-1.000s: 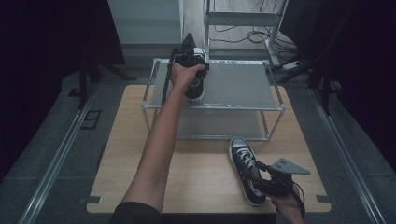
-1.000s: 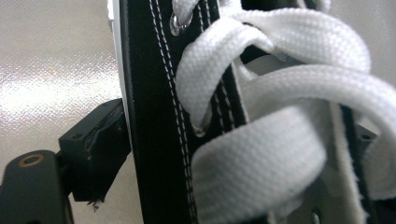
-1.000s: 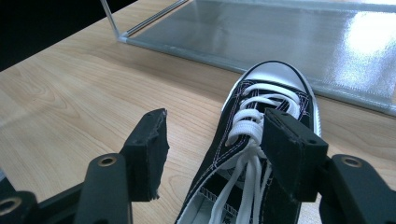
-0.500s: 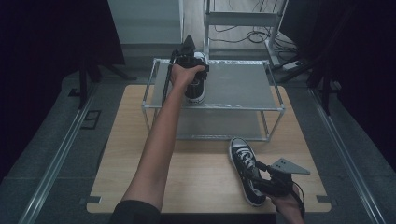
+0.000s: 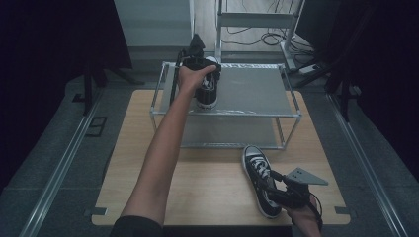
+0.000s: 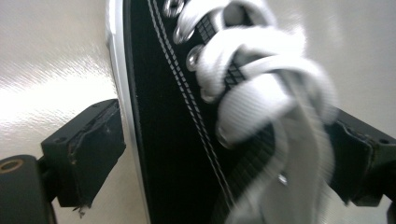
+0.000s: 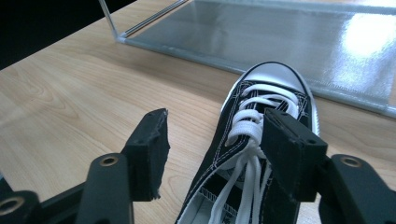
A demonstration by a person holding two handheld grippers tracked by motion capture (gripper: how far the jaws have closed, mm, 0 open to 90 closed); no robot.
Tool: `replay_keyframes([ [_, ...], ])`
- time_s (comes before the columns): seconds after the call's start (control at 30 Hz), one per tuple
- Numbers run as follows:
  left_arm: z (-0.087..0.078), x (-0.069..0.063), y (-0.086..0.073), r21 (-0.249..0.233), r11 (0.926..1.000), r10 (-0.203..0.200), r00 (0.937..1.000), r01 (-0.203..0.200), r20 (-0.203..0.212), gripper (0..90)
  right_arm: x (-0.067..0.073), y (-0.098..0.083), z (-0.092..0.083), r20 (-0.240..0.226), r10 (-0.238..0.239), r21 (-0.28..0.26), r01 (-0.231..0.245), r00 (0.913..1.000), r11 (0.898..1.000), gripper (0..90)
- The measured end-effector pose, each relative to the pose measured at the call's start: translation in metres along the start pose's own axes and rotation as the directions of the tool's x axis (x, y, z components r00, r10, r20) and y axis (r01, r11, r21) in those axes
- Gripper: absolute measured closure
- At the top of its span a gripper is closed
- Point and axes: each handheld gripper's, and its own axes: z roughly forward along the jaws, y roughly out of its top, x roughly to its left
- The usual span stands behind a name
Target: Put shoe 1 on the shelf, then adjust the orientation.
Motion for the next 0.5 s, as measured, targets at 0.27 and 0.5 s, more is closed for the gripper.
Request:
replay_keyframes([
  [0.27, -0.041, 0.009, -0.029, -0.135, 0.9860, 0.116, 0.9838, -0.098, 0.136, 14.0, 0.007, 0.005, -0.011, -0.013, -0.013, -0.044, 0.012, 0.9998, 0.999, 62.7],
  [0.5, -0.065, 0.021, -0.062, -0.217, 0.9577, 0.228, 0.9587, -0.189, 0.170, 14.8, 0.033, 0.004, -0.016, -0.065, -0.065, -0.029, 0.063, 0.9957, 0.998, 82.3],
])
